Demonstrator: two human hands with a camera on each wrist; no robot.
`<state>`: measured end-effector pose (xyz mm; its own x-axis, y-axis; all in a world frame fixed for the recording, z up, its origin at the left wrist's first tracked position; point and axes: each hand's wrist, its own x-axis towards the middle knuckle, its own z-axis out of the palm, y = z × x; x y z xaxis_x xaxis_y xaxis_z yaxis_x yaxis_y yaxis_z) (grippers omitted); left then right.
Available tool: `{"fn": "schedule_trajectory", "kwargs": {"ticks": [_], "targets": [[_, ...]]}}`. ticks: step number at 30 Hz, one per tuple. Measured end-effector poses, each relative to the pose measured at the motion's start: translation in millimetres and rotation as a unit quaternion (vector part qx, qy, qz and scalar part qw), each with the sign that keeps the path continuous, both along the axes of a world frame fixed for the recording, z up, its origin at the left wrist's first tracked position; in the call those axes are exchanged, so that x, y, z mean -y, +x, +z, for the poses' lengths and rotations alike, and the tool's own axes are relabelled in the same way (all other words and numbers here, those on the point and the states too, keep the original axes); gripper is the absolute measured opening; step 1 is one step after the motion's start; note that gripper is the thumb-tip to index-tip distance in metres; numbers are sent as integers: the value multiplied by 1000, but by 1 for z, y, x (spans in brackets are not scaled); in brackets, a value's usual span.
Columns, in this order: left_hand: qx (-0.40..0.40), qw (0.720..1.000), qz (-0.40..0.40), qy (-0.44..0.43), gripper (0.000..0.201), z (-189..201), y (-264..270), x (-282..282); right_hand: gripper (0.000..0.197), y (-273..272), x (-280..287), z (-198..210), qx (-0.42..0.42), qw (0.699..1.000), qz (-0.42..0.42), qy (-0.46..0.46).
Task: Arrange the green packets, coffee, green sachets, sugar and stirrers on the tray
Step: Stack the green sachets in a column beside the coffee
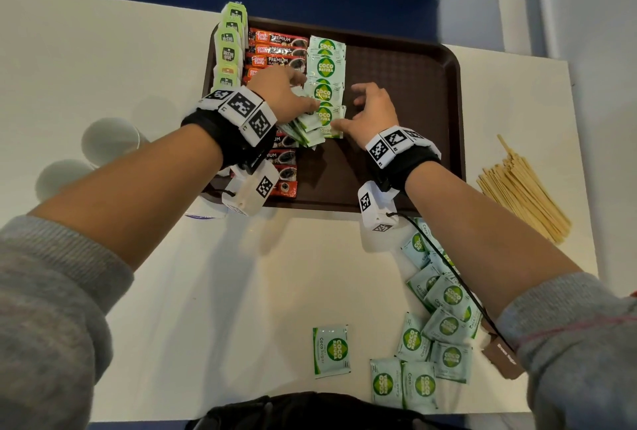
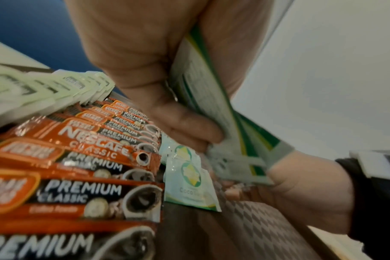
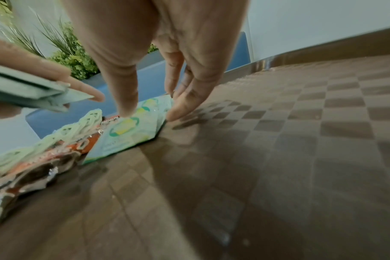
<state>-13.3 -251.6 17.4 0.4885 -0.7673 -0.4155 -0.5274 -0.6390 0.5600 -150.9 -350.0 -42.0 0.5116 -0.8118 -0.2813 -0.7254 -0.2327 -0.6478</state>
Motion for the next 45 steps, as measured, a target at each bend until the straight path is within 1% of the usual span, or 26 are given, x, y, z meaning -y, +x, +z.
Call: {"fn": "schedule_trajectory", "kwargs": {"ticks": [2,3,4,6,7,9,11,13,17,18,20,23,25,26,29,31,34,36,39,43,45], "targets": [[-30,998,23,-41,47,-3,1,-4,45,-2,-4,10,38,999,9,-23],[-42,997,32,-59,43,-5,1,-6,36,-2,-7,16,63,998,17,-9],[-51,995,38,-76,40,-7,1,-8,32,-1,-10,22,85,995,28,32],[-62,991,53,-107,37,-10,-1,-12,35,0,-15,30,99,985,63,127],[-70,988,66,-120,36,-11,-2,-13,39,1,-16,30,92,981,80,150],[-96,981,92,-142,35,-13,-5,-16,42,2,-18,31,81,981,99,149],[-135,973,103,-160,33,-13,-8,-20,42,2,-19,34,94,980,92,146],[-191,959,111,-175,34,-11,-8,-26,37,1,-19,36,118,976,78,163],[-261,945,97,-171,52,-11,-7,-34,27,2,-17,36,151,969,47,189],[-266,945,94,-167,54,-12,-7,-35,25,3,-17,36,155,968,40,196],[-268,945,89,-166,51,-13,-6,-34,21,3,-16,37,161,966,41,200],[-257,948,89,-165,43,-15,-5,-35,6,4,-14,37,198,958,17,206],[-251,947,104,-168,42,-16,-2,-37,10,2,-10,37,228,951,-18,208],[-242,948,116,-172,41,-17,-1,-38,11,-1,-7,37,231,952,-34,197],[-226,943,153,-190,38,-18,5,-40,12,-9,0,35,208,963,-44,165],[-206,942,174,-201,40,-20,9,-42,12,-14,2,31,161,975,-12,153],[-194,936,202,-213,43,-21,15,-43,34,-17,3,20,41,988,72,132],[-196,934,210,-212,43,-22,16,-44,40,-16,0,16,-16,987,115,115],[-201,934,209,-209,40,-23,18,-45,35,-13,-4,14,-23,989,113,90],[-196,936,211,-205,41,-25,19,-44,42,-8,-4,12,-16,995,60,78],[-194,936,209,-204,43,-26,20,-44,43,-6,-4,10,-22,996,47,75]]}}
